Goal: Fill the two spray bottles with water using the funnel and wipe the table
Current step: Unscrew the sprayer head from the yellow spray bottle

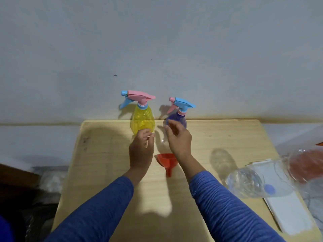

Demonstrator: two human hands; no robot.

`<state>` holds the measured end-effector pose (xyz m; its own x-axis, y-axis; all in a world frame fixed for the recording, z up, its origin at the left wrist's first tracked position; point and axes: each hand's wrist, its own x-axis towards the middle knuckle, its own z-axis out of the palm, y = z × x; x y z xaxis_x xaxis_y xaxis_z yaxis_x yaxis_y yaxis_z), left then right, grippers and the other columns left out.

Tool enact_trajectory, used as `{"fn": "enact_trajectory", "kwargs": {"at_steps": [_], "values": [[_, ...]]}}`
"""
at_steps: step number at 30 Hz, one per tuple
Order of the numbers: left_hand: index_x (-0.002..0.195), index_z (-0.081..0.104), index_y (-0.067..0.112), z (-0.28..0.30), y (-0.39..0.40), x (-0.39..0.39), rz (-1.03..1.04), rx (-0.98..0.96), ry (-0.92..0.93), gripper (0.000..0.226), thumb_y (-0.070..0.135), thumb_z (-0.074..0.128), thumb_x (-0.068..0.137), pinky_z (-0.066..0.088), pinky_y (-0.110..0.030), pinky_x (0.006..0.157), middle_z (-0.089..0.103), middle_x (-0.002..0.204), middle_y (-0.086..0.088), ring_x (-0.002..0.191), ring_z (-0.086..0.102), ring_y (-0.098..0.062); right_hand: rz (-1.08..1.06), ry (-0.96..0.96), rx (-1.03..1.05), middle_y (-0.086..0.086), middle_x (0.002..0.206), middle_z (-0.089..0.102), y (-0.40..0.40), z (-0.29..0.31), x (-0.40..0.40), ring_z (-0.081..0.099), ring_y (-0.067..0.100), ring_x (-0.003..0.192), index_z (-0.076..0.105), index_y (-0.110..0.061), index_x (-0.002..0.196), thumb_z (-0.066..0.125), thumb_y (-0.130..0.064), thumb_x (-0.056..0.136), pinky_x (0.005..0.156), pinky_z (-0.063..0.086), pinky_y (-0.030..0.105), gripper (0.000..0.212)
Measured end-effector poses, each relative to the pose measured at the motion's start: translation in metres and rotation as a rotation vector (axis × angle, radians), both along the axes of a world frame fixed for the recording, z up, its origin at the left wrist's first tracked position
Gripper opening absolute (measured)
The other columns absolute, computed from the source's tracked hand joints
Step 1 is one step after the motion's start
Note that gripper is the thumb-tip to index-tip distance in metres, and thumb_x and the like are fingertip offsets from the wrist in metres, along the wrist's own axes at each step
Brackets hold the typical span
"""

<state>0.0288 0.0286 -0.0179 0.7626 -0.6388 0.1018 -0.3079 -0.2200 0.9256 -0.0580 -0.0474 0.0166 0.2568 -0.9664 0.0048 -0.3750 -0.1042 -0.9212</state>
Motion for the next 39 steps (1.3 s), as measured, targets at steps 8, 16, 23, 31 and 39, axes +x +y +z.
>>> {"fn": "enact_trajectory", "kwargs": {"at_steps": [8,16,23,31,39], "values": [[0.134,0.044,0.014,-0.009,-0.007,0.052,-0.01,-0.049,-0.115,0.054,0.023,0.062,0.084,0.033,-0.027,0.102,0.047,0.137,-0.006,0.126,0.042,-0.019,0.201,-0.087,-0.022,-0.004,0.14,0.05,0.0,-0.006,0.044,0.049,0.014,0.125,0.044,-0.026,0.138,0.064,-0.016,0.088,0.105,0.041,0.03,0.055],[0.138,0.041,0.025,-0.008,-0.023,0.064,-0.063,-0.055,0.04,0.062,0.025,0.06,0.079,0.04,-0.035,0.103,0.051,0.137,0.002,0.124,0.049,-0.014,0.211,-0.141,-0.029,-0.01,0.131,0.052,-0.006,-0.017,0.064,0.051,0.008,0.122,0.044,-0.019,0.138,0.061,-0.011,0.089,0.104,0.042,0.025,0.054],[0.138,0.042,0.026,-0.004,-0.019,0.063,-0.068,-0.113,0.054,0.062,0.022,0.063,0.079,0.041,-0.042,0.103,0.05,0.138,0.003,0.125,0.048,-0.013,0.17,-0.158,-0.027,0.0,0.136,0.053,0.001,-0.01,0.065,0.051,0.005,0.121,0.044,-0.017,0.138,0.06,-0.009,0.089,0.101,0.041,0.014,0.053],[0.139,0.039,0.033,0.035,-0.004,0.04,-0.143,-0.19,0.074,0.062,0.019,0.065,0.086,0.041,-0.04,0.105,0.046,0.139,0.012,0.127,0.046,-0.008,0.076,-0.189,-0.086,-0.005,0.128,0.058,0.024,0.036,0.04,0.052,-0.007,0.109,0.046,-0.021,0.137,0.061,-0.01,0.089,0.091,0.042,0.006,0.052],[0.14,0.038,0.031,0.077,0.027,-0.027,-0.175,-0.222,-0.017,0.06,0.018,0.064,0.087,0.041,-0.035,0.104,0.047,0.139,0.008,0.126,0.045,-0.008,0.074,-0.231,-0.146,-0.004,0.133,0.057,0.056,0.07,-0.029,0.056,0.002,0.115,0.047,-0.028,0.136,0.062,-0.013,0.088,0.1,0.044,0.02,0.052]]}}
